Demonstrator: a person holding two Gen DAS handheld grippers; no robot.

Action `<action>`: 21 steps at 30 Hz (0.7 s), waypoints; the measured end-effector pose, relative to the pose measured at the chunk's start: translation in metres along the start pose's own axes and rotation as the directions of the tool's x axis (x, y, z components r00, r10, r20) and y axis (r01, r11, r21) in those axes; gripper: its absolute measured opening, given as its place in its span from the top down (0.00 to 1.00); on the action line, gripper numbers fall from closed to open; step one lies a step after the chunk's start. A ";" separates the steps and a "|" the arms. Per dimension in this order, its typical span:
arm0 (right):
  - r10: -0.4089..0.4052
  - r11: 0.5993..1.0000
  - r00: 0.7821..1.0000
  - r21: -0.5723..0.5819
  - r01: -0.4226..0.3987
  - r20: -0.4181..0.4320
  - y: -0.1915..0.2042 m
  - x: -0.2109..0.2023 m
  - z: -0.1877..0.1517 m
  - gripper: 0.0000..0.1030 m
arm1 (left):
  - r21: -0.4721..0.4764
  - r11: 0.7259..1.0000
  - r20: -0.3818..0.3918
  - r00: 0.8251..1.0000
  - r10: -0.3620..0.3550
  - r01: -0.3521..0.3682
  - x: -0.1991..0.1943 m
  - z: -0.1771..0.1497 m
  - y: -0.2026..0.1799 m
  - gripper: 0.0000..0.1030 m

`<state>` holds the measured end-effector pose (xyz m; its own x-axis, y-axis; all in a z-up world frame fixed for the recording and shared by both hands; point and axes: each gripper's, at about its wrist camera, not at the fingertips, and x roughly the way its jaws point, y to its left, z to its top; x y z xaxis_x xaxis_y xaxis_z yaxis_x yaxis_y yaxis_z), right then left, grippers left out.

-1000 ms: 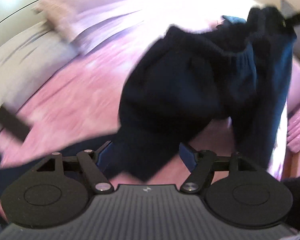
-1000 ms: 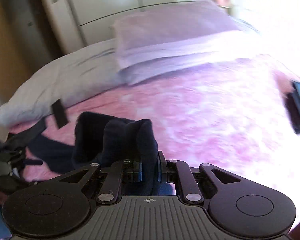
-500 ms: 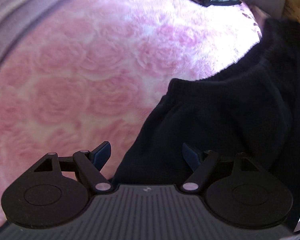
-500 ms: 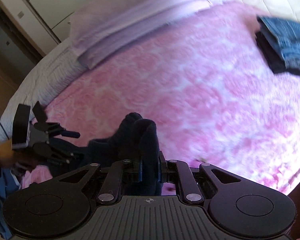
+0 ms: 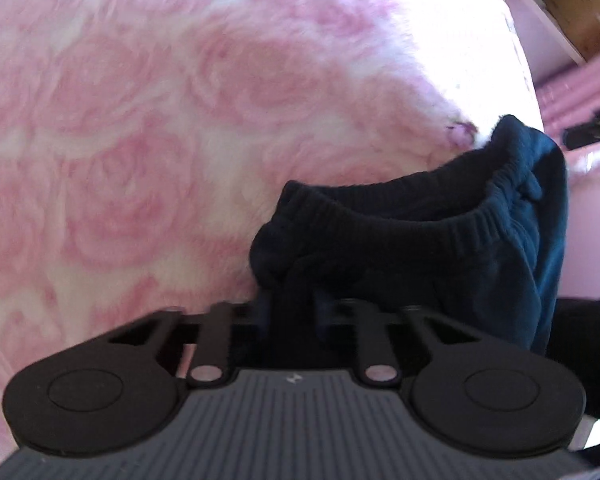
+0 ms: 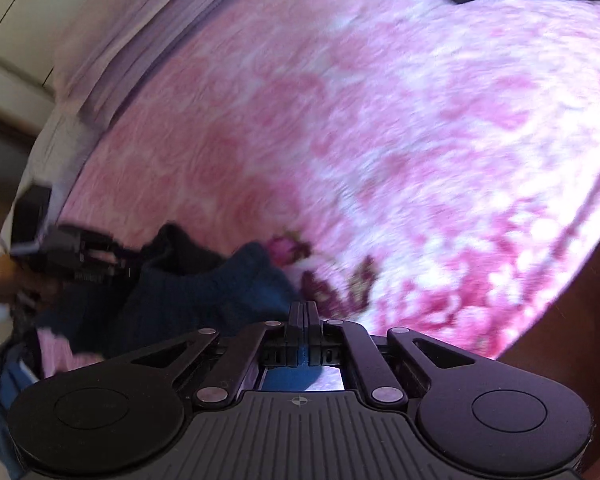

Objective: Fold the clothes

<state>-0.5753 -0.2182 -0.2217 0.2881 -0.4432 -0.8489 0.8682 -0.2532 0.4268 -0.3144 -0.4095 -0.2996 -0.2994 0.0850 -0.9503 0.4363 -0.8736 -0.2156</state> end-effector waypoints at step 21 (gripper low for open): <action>0.080 0.991 0.996 0.101 -0.084 0.039 -0.024 0.002 -0.017 0.92 | 0.016 0.997 0.151 0.986 -0.074 0.072 -0.051 0.054 0.003 0.95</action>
